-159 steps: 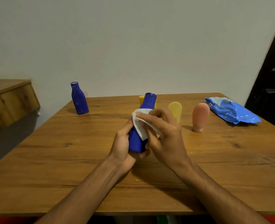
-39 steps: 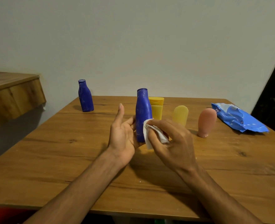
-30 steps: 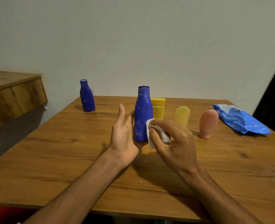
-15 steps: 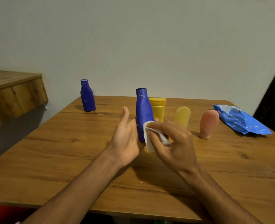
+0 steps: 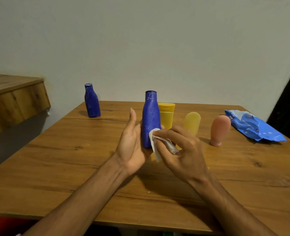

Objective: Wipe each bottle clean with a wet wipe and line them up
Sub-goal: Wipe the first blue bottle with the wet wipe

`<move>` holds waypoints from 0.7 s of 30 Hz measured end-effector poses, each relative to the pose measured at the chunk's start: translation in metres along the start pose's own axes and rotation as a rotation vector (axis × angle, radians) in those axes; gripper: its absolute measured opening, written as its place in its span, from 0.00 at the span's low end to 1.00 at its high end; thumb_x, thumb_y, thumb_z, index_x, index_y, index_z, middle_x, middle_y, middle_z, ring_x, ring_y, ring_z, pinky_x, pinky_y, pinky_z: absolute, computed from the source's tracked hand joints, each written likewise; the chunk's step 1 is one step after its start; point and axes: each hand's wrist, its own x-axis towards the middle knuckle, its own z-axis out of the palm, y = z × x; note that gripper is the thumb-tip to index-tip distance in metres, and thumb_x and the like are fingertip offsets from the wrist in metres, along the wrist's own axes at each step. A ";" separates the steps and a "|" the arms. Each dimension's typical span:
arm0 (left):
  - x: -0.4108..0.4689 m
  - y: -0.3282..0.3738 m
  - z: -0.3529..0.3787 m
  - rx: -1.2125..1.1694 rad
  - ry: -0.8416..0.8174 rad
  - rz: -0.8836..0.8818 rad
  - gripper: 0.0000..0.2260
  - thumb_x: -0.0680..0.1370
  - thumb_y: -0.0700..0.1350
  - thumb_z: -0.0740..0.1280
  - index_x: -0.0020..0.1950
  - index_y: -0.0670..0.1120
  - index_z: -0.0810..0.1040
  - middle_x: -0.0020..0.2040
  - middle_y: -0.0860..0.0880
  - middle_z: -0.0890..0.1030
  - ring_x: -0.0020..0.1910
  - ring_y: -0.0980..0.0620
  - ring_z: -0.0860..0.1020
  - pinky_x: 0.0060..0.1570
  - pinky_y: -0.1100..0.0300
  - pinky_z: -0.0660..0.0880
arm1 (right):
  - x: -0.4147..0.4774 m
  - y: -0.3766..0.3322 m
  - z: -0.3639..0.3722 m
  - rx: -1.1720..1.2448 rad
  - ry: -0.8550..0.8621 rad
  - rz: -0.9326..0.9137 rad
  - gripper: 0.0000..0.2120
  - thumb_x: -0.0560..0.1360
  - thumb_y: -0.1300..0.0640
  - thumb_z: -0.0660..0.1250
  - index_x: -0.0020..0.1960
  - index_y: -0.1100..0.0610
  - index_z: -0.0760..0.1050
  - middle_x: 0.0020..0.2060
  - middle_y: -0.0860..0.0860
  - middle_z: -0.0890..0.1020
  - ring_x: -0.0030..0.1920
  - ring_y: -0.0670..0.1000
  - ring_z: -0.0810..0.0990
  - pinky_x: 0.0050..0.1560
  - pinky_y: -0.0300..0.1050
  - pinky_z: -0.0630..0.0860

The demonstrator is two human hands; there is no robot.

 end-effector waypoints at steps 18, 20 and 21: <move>-0.004 -0.013 0.003 0.018 -0.002 -0.033 0.39 0.74 0.73 0.57 0.73 0.45 0.71 0.64 0.37 0.74 0.65 0.41 0.72 0.73 0.40 0.61 | 0.000 -0.007 0.002 -0.203 -0.048 -0.145 0.15 0.72 0.52 0.63 0.56 0.54 0.80 0.46 0.51 0.77 0.47 0.48 0.73 0.43 0.44 0.63; -0.004 -0.016 0.003 0.024 0.009 -0.037 0.37 0.75 0.71 0.60 0.71 0.43 0.72 0.61 0.38 0.74 0.64 0.42 0.72 0.74 0.40 0.59 | -0.001 -0.009 0.004 -0.225 -0.014 -0.183 0.13 0.72 0.52 0.63 0.55 0.53 0.77 0.45 0.51 0.76 0.47 0.47 0.71 0.42 0.45 0.66; -0.005 -0.017 0.004 0.050 0.014 -0.032 0.35 0.76 0.69 0.59 0.70 0.43 0.73 0.61 0.38 0.75 0.64 0.42 0.73 0.74 0.40 0.59 | -0.001 -0.010 0.005 -0.240 -0.002 -0.190 0.13 0.73 0.52 0.63 0.55 0.53 0.77 0.45 0.52 0.76 0.46 0.47 0.71 0.42 0.45 0.66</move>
